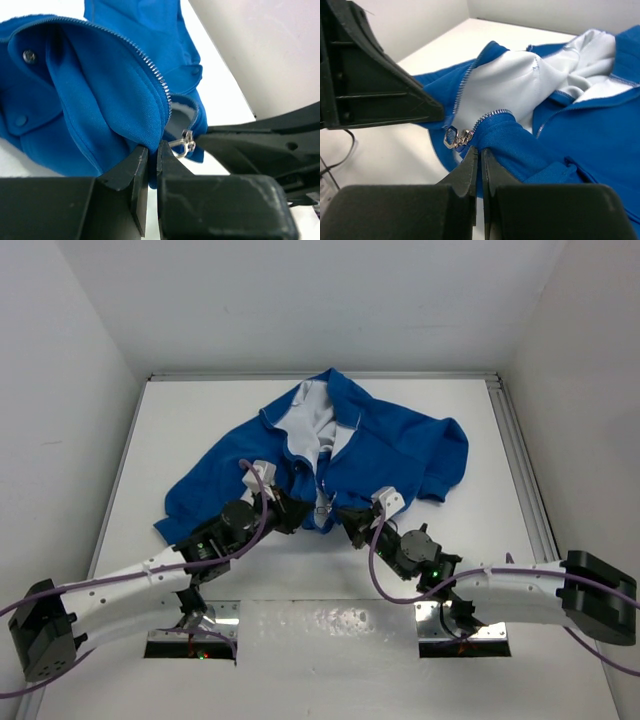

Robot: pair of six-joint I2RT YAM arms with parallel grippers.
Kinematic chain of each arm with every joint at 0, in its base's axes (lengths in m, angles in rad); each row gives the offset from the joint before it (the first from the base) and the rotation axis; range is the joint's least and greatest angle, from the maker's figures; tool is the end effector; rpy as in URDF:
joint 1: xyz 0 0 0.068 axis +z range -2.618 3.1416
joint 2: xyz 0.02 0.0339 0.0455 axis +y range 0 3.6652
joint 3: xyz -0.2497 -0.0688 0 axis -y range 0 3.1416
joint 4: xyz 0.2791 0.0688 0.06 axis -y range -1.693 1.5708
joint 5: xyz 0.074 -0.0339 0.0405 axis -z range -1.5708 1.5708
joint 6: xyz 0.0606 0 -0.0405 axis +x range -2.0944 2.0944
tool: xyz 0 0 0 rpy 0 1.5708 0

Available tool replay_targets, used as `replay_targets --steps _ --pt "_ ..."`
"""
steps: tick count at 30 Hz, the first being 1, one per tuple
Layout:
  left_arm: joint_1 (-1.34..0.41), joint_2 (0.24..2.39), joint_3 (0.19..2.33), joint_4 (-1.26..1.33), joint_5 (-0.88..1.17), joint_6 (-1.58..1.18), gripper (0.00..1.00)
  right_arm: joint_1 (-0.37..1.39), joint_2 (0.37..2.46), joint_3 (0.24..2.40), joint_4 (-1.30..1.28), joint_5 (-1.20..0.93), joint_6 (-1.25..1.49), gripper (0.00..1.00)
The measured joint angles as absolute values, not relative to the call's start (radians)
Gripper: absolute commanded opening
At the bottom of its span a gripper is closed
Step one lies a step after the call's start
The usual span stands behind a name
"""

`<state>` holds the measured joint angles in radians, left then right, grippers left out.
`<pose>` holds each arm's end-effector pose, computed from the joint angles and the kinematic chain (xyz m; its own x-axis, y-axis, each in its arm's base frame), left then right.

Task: Zip up the jacket

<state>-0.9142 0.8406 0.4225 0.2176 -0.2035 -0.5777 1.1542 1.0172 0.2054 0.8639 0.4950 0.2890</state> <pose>0.1706 -0.2013 0.2145 -0.4595 -0.2800 -0.8429 0.4822 0.7184 -0.5014 0.1281 0.2183 0.1713 -0.1544 0.2708 -0.9502 -0.5933 0.7436 0.3083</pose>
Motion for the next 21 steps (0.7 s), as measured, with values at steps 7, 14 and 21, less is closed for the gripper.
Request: replay_targets --steps 7,14,21 --pt "-0.914 0.870 0.455 0.264 -0.204 -0.553 0.00 1.155 0.962 0.200 0.883 0.453 0.290 0.00" --pt "-0.914 0.932 0.461 0.288 -0.152 -0.554 0.00 1.156 0.946 0.202 0.870 0.449 0.291 0.00" --pt "-0.976 0.762 0.472 0.239 -0.147 -0.566 0.00 1.161 1.084 0.231 0.825 0.554 0.295 0.00"
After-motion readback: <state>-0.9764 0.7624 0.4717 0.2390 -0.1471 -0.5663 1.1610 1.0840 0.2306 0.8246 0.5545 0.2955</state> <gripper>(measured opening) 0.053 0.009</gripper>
